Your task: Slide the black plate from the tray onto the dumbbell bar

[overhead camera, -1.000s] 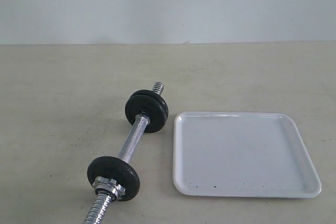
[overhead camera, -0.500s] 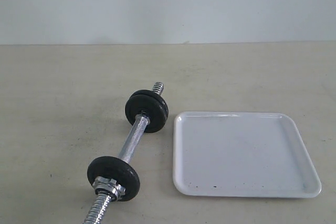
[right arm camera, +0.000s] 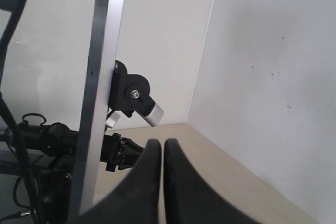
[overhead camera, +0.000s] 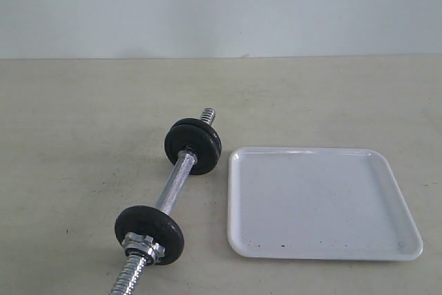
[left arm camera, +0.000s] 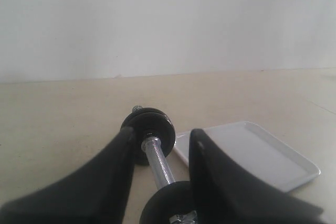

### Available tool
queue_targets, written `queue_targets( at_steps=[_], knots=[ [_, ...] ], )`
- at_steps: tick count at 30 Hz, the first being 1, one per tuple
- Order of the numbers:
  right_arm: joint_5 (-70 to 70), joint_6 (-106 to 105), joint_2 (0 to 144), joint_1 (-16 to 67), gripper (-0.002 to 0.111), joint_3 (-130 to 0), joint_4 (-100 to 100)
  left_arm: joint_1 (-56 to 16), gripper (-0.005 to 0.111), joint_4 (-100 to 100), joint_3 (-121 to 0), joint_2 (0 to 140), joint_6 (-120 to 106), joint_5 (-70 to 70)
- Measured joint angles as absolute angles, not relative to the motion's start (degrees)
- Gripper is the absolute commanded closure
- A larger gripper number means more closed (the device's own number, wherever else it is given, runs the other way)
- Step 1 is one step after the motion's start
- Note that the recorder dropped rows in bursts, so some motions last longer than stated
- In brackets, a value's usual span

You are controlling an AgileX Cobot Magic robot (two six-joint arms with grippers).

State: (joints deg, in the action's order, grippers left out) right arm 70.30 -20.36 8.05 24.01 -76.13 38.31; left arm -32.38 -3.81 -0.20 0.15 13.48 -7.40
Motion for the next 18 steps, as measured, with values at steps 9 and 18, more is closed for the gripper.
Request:
queue_targets(
  at_steps=[9, 18],
  knots=[
    [70.3, -20.22, 8.05, 24.01, 0.108, -76.13, 36.89, -32.38, 0.074, -3.81, -0.2, 0.15, 13.48, -7.4],
    [70.3, -19.61, 8.05, 24.01, 0.108, -76.13, 37.9, -32.38, 0.074, -3.81, -0.2, 0.15, 13.48, -7.37]
  ],
)
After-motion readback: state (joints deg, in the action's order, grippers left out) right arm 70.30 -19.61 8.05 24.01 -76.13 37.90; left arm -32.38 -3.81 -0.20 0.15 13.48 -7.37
